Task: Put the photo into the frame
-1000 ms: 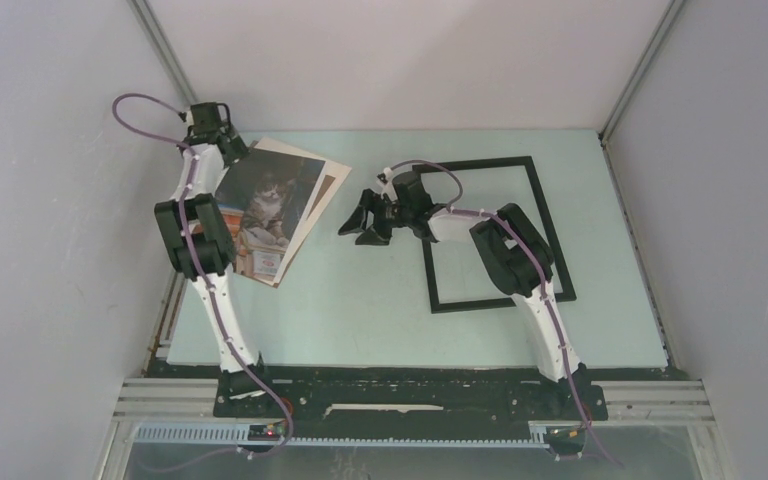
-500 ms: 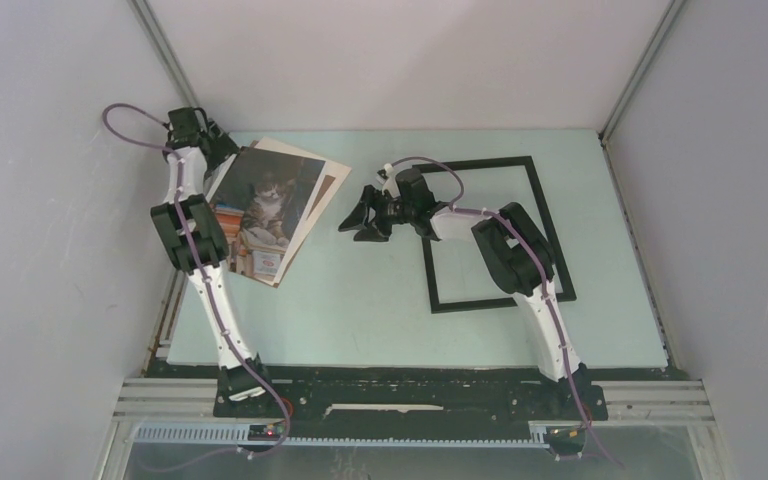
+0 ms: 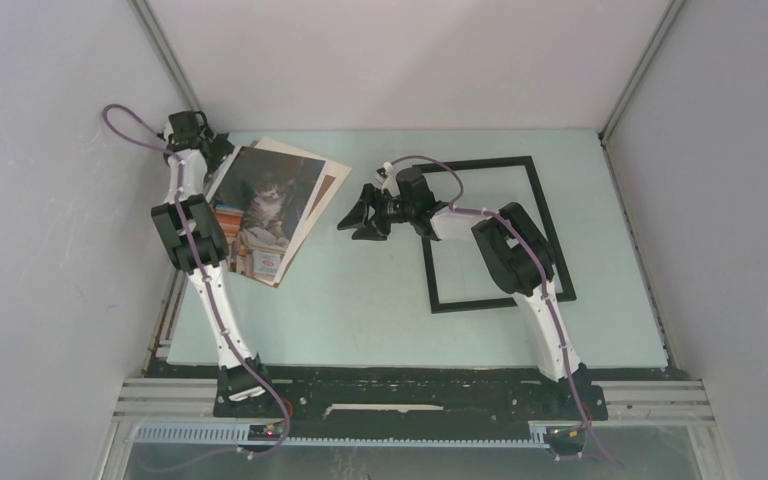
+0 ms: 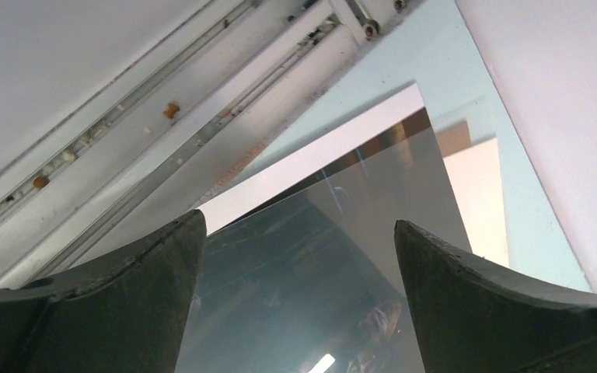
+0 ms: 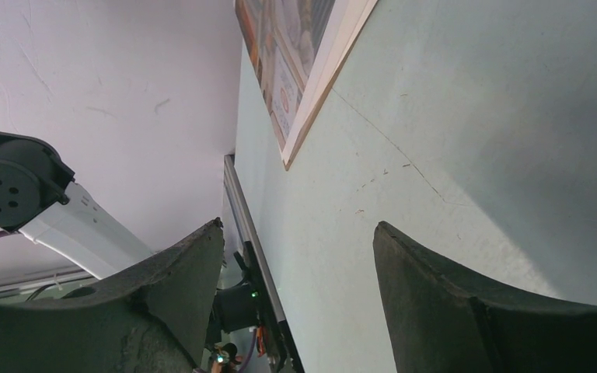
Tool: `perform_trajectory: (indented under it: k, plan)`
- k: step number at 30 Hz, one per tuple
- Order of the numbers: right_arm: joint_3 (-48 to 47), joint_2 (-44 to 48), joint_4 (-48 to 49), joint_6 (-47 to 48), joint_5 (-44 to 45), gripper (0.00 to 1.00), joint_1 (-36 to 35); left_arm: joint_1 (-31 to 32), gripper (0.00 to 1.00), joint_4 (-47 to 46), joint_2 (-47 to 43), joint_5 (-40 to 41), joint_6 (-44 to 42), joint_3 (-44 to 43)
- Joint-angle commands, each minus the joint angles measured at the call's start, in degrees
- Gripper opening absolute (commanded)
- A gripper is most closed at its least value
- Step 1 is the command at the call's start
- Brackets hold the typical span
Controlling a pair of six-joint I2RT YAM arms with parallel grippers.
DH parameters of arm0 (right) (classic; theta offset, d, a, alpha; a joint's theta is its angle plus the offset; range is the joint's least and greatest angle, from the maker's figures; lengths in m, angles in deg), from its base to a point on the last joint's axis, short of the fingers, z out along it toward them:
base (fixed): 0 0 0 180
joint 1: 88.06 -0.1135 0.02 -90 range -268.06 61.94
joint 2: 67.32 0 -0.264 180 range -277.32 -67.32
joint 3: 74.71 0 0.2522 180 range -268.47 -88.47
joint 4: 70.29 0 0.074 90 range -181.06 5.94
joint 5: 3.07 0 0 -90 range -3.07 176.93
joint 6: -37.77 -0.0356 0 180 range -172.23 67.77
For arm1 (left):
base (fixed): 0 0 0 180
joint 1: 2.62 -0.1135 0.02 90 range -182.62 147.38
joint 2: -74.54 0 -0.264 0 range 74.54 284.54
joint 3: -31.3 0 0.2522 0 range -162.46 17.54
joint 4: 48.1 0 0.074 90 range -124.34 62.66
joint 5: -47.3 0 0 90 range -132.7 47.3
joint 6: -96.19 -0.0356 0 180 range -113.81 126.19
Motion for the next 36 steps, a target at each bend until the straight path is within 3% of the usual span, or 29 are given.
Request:
perform_trajectory:
  k: [1,6,8,13,22,30,36]
  plan:
    - [-0.72,2.04,2.83,-0.77,-1.12,0.78,0.06,-1.76,0.96,2.04,0.26,4.79,9.75,1.5]
    - [-0.64,1.92,3.13,-1.21,-1.43,0.78,0.14,-2.95,0.96,-1.9,-1.09,2.69,16.11,6.33]
    - [-0.61,1.88,3.29,-1.37,-1.52,0.78,0.2,-3.59,0.89,-1.93,-0.16,-0.33,18.67,6.43]
    - [-0.55,1.72,3.63,-1.81,-1.84,0.78,0.23,-3.66,0.91,1.29,-0.7,-1.12,22.72,7.32]
    - [-1.83,0.8,2.13,-2.55,-1.71,0.78,0.22,-0.95,0.91,6.0,-4.86,-2.09,22.99,13.82]
    - [-9.56,-2.25,-15.13,-1.24,8.89,0.77,-0.17,1.14,0.92,4.21,-13.86,-4.83,20.45,30.78]
    - [-11.91,-4.01,-21.31,-3.14,13.42,0.76,0.11,2.25,0.94,4.42,-16.64,-7.52,16.41,35.06]
